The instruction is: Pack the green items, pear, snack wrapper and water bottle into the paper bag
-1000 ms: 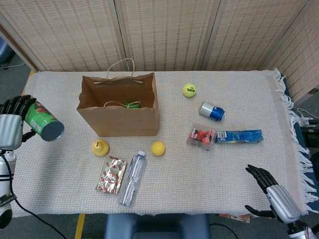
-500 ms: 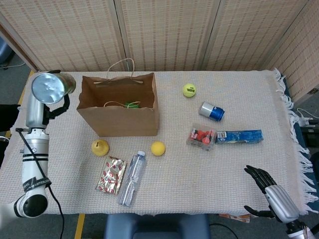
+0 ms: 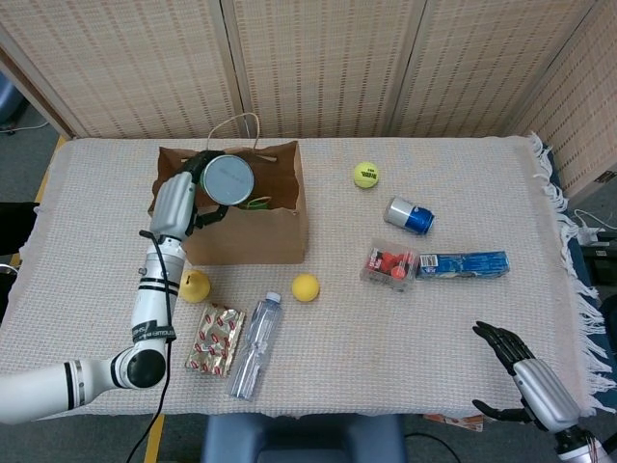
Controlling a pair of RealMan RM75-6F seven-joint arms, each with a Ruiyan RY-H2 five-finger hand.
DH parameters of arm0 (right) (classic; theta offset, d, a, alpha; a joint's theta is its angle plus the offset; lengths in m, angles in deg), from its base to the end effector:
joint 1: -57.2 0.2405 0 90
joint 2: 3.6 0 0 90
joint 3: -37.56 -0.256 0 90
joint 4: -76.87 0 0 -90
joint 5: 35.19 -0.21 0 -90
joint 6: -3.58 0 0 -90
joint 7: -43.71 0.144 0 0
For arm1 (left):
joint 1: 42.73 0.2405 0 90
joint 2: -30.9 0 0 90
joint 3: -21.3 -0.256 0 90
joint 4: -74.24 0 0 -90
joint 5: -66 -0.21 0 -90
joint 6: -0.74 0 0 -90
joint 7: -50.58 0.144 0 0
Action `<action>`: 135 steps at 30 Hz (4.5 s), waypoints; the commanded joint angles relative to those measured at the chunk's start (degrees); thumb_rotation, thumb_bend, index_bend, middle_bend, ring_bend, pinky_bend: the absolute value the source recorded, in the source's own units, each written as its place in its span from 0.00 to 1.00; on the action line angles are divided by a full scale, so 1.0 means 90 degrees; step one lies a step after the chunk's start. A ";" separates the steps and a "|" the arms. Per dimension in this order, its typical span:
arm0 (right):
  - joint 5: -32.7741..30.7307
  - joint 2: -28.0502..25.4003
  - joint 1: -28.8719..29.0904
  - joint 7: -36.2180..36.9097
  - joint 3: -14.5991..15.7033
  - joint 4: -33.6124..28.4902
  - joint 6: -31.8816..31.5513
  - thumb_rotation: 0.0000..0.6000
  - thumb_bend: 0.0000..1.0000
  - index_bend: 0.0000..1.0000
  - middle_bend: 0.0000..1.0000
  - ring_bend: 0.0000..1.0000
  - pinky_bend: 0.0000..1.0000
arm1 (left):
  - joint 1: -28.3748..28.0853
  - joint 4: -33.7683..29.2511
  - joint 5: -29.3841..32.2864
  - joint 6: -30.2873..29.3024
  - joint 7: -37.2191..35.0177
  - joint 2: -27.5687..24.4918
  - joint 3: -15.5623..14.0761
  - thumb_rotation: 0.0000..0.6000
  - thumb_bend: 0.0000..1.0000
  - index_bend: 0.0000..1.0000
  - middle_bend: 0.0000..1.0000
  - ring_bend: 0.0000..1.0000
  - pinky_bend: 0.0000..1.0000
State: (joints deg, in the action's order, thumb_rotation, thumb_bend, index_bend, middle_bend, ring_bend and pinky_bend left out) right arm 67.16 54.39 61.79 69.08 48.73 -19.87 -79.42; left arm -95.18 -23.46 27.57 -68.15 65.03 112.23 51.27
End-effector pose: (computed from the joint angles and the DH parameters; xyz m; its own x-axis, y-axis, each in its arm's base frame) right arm -0.2902 -0.1175 0.1380 0.0254 -0.3581 0.9333 -0.9929 -0.1173 -0.0179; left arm -0.0482 0.4056 0.0964 -0.1197 0.0209 0.9926 0.9796 -0.1602 0.1215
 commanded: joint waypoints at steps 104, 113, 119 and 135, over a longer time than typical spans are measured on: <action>-0.0058 -0.0144 0.0101 -0.0038 0.0097 -0.0148 0.0317 1.00 0.08 0.00 0.00 0.00 0.00 | 0.0048 0.0884 -0.0967 0.3041 0.3789 -0.0823 -0.3401 1.00 0.35 0.10 0.01 0.02 0.26; -0.0079 -0.0120 0.0091 -0.0109 0.0084 -0.0166 0.0320 1.00 0.08 0.00 0.00 0.00 0.00 | 0.0384 0.0792 -0.2296 0.2882 0.2545 -0.0871 -0.3467 1.00 0.59 0.71 0.63 0.59 0.79; -0.0064 -0.0117 0.0066 -0.0088 0.0087 -0.0137 0.0272 1.00 0.08 0.00 0.00 0.00 0.00 | 0.0612 0.0677 -0.2773 0.2380 0.2167 -0.1113 -0.3437 1.00 0.62 0.77 0.69 0.64 0.84; 0.0040 -0.0066 0.0030 -0.0154 0.0085 -0.0067 0.0162 1.00 0.08 0.00 0.00 0.00 0.00 | 0.2631 0.0194 -0.1731 -0.0929 -0.0588 -0.2457 -0.1996 1.00 0.62 0.78 0.70 0.65 0.83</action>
State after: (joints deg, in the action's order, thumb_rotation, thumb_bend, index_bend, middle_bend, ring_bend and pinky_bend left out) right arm 67.52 53.72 62.04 67.79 49.53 -20.46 -77.99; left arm -75.62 -20.79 6.24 -71.94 66.71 91.33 27.72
